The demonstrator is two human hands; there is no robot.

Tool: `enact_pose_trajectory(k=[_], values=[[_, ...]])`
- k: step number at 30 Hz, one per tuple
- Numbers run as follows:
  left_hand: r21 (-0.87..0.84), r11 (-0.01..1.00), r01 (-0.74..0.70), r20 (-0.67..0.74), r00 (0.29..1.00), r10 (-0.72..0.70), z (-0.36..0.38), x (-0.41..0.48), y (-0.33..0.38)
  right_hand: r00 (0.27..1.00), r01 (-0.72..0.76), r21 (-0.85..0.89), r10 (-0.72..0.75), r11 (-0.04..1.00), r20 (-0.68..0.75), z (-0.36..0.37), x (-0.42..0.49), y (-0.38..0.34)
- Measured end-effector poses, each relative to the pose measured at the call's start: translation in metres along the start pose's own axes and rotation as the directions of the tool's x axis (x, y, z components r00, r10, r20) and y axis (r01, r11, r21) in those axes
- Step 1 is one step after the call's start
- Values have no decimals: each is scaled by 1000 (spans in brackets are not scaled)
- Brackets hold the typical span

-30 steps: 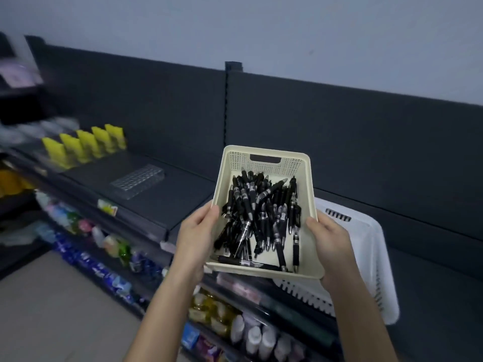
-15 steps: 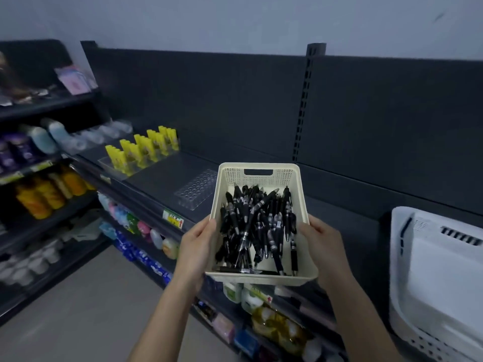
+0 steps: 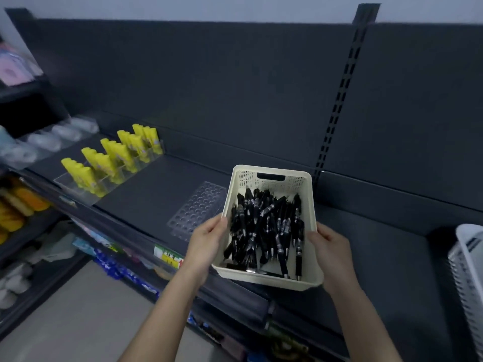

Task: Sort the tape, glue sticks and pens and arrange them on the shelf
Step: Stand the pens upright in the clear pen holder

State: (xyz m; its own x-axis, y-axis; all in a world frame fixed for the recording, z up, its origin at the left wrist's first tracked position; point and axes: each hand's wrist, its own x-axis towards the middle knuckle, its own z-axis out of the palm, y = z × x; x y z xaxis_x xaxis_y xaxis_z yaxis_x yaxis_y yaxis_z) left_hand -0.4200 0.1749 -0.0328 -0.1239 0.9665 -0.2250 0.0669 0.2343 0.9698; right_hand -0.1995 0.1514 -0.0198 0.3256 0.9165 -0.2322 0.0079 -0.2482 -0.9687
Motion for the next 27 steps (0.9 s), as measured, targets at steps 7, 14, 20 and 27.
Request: enact_pose_trajectory(k=[7, 14, 20, 27], values=[[72, 997, -19, 210, 978, 4, -3, 57, -6, 980, -4, 6, 5, 1000, -198, 20, 10, 9], [149, 984, -101, 530, 848, 7, -21, 93, 3, 912, -25, -126, -28, 992, -408, 37, 14, 17], [420, 736, -531, 607, 767, 208, -58, 128, -3, 883, -51, -381, -136, 923, -449, 47, 20, 21], [586, 286, -758, 702, 651, 288, -89, 173, -23, 871, -121, -547, -176, 829, -459, 49, 22, 19]])
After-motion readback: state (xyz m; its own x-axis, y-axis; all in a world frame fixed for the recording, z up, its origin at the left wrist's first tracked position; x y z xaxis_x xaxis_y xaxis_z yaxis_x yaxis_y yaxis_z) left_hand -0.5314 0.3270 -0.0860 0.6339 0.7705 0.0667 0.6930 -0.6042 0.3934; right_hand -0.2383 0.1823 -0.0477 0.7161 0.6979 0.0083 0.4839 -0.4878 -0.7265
